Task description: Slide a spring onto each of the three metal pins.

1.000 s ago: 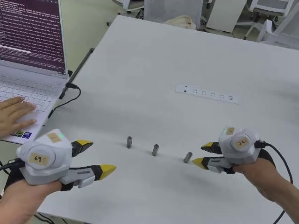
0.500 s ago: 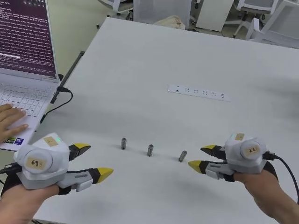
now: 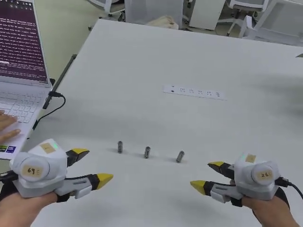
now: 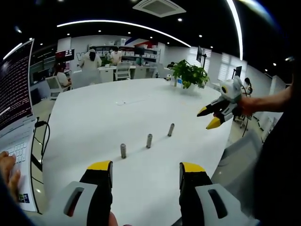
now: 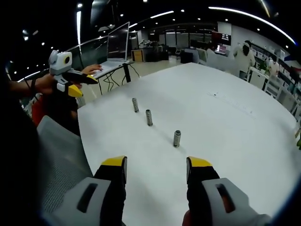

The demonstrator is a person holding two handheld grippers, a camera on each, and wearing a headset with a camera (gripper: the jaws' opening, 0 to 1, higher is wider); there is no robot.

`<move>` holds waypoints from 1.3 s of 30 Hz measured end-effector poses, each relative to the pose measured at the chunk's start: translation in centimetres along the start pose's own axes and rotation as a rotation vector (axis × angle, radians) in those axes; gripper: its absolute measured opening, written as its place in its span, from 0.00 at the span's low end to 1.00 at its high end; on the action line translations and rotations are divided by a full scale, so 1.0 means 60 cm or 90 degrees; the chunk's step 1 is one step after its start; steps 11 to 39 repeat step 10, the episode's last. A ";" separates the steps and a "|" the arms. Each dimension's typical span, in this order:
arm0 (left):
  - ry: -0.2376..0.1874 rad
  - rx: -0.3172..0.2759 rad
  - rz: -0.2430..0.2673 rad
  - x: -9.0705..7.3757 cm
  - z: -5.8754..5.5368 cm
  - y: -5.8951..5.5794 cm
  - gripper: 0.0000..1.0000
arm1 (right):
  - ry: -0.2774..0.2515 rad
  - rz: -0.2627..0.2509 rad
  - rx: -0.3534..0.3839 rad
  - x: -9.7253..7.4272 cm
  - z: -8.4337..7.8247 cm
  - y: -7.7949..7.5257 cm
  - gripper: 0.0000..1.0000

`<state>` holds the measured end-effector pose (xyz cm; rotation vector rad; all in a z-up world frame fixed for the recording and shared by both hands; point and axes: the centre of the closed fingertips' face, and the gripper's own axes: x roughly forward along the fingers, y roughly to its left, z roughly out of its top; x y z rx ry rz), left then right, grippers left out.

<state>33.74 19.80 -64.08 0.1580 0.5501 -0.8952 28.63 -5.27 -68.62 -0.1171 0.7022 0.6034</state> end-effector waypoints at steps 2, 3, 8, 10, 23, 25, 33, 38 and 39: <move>0.001 0.001 -0.001 0.001 -0.001 -0.001 0.52 | 0.002 -0.001 0.007 -0.003 -0.008 0.004 0.50; 0.001 0.002 -0.001 0.002 -0.001 -0.002 0.52 | 0.000 -0.003 0.014 -0.006 -0.012 0.008 0.51; 0.003 0.001 -0.003 0.002 -0.003 -0.005 0.53 | -0.009 -0.003 0.030 -0.012 -0.013 0.019 0.52; 0.003 0.001 -0.003 0.002 -0.003 -0.007 0.53 | -0.012 -0.004 0.034 -0.013 -0.012 0.021 0.53; 0.003 0.001 -0.003 0.002 -0.003 -0.007 0.53 | -0.012 -0.004 0.034 -0.013 -0.012 0.021 0.53; 0.003 0.001 -0.003 0.002 -0.003 -0.007 0.53 | -0.012 -0.004 0.034 -0.013 -0.012 0.021 0.53; 0.003 0.001 -0.003 0.002 -0.003 -0.007 0.53 | -0.012 -0.004 0.034 -0.013 -0.012 0.021 0.53; 0.003 0.001 -0.003 0.002 -0.003 -0.007 0.53 | -0.012 -0.004 0.034 -0.013 -0.012 0.021 0.53; 0.003 0.001 -0.003 0.002 -0.003 -0.007 0.53 | -0.012 -0.004 0.034 -0.013 -0.012 0.021 0.53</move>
